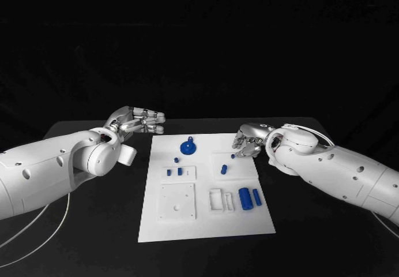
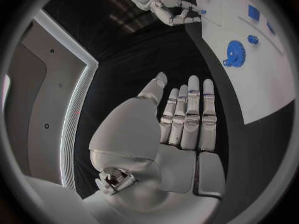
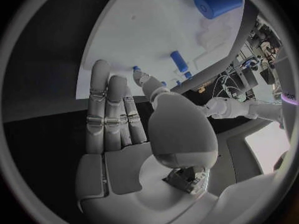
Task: Assemble the parts on the task board
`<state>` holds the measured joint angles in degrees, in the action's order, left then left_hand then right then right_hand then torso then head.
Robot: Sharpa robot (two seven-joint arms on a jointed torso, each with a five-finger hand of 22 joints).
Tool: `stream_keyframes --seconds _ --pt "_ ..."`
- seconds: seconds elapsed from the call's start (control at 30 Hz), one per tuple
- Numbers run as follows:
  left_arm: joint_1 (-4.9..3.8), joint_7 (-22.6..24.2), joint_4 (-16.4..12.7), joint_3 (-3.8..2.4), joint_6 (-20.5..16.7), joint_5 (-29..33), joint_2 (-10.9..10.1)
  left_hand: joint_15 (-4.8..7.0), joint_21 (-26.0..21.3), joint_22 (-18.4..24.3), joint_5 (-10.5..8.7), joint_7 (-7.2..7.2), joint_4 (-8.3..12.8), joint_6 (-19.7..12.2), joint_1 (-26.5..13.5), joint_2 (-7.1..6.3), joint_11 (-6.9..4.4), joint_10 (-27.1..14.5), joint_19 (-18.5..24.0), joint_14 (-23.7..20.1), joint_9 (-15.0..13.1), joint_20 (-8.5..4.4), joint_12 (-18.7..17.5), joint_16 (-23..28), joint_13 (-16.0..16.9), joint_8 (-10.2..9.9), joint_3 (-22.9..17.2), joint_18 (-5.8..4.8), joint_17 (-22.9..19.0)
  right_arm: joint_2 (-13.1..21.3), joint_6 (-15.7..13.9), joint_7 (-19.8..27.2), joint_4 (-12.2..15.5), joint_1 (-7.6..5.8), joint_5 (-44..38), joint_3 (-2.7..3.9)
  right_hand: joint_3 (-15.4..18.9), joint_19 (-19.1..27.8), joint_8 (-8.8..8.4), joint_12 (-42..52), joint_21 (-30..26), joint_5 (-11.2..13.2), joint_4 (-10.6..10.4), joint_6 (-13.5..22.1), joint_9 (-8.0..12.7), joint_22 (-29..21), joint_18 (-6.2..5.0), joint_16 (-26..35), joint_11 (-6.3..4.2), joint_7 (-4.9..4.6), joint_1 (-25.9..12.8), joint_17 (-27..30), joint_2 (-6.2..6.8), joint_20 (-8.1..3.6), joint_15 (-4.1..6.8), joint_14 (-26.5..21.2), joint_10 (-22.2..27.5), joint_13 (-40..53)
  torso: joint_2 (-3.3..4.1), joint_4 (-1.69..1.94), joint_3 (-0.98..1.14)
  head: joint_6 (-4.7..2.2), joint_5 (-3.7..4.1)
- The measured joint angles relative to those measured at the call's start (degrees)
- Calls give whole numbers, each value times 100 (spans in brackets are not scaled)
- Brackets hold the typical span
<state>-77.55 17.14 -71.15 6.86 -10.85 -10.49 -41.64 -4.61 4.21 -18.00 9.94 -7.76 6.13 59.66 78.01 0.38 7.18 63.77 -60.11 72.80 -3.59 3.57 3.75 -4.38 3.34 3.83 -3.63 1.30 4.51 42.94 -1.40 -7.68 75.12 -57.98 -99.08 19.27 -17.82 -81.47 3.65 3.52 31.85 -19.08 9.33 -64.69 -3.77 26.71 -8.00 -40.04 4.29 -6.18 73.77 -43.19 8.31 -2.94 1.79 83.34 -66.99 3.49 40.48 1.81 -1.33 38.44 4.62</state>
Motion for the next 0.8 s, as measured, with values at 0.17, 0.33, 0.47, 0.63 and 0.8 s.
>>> stream_keyframes --seconds 0.17,0.33,0.47,0.63,0.8 --pt "0 24 -1 0 -13 30 3 0 0 33 0 0 0 0 0 0 0 0 0 0 0 0 0 0 0 0 0 0 0 2 122 -38 50 0 -69 -31 -194 0 0 0 0 -108 46 -24 0 105 2 -21 -20 23 -22 0 66 0 0 0 -39 0 0 1 -2 6 13" --pt "0 35 1 0 -21 44 3 0 0 39 0 0 0 0 0 0 0 0 0 0 0 0 0 0 0 0 0 0 -1 6 214 -45 80 0 -101 -45 -319 0 0 0 0 -156 99 -28 0 246 4 -45 -20 27 -46 2 91 0 1 0 -39 -1 1 0 -2 11 16" --pt "0 39 9 0 -24 55 6 0 0 58 0 0 0 0 0 0 0 0 0 0 1 0 1 0 0 0 0 0 -1 7 275 -45 112 0 -112 -55 -371 13 0 0 0 -185 150 -28 0 352 6 -45 0 27 -46 7 90 -13 1 -1 -59 -4 1 1 -3 14 12" --pt "0 40 15 0 -24 62 12 0 0 72 0 0 9 0 0 0 0 0 -31 0 1 11 1 0 0 0 9 0 4 -6 318 -45 141 1 -118 -73 -469 21 0 0 1 -185 201 -28 0 484 9 -78 1 27 -46 7 90 -22 1 -1 -59 -4 1 4 -3 16 3" --pt "0 41 19 1 -24 65 18 0 0 85 -24 0 16 0 0 0 0 1 -41 0 1 1 1 0 0 0 16 0 4 -49 320 -45 138 11 -149 -98 -672 42 0 0 1 -62 237 -28 0 611 17 -90 -10 27 -46 0 90 -42 21 -20 -131 -5 1 3 -2 21 -2"
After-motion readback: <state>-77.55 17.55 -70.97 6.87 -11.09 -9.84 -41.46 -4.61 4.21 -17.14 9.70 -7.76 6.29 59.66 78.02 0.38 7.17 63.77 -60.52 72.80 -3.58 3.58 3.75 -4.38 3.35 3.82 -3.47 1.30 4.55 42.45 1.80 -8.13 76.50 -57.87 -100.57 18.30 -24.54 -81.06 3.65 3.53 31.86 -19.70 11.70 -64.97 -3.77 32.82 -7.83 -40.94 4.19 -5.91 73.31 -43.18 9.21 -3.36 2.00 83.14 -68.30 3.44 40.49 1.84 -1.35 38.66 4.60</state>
